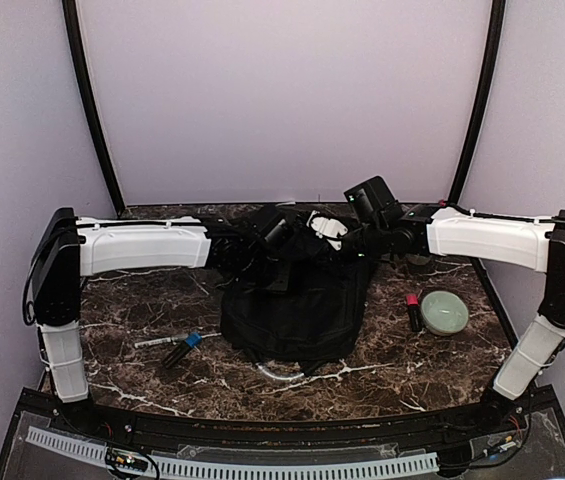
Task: Pack the student bag
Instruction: Place the glue stick in the upper front pocket of the bag, then adjust the glue stick in the upper front pocket of the bag.
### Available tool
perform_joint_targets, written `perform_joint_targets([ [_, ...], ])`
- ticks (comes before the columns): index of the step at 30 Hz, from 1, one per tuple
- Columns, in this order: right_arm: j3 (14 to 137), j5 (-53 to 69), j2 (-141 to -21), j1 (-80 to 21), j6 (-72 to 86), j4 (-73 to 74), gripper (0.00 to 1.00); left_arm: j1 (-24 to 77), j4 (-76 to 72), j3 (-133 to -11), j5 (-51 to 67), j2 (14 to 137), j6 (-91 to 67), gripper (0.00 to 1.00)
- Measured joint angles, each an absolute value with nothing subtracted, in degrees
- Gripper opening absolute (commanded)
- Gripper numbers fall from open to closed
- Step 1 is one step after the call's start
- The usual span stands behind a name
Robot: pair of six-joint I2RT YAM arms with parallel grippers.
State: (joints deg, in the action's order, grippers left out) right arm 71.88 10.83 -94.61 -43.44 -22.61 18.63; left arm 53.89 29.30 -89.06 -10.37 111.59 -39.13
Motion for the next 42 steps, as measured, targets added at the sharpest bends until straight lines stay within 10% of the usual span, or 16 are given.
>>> perform_joint_targets([
  [6, 71.9, 10.9, -94.6, -43.4, -22.6, 18.7, 0.00, 57.1, 29.2, -83.4, -12.7, 104.8, -41.1, 0.00],
  [32, 71.9, 11.0, -94.6, -43.4, -22.6, 17.8, 0.00, 50.0, 13.0, -79.3, -12.6, 109.9, -38.8, 0.00],
  [42, 71.3, 11.5, -94.6, -43.5, -22.8, 17.8, 0.00, 51.5, 12.7, -72.7, -3.7, 104.2, -33.1, 0.18],
])
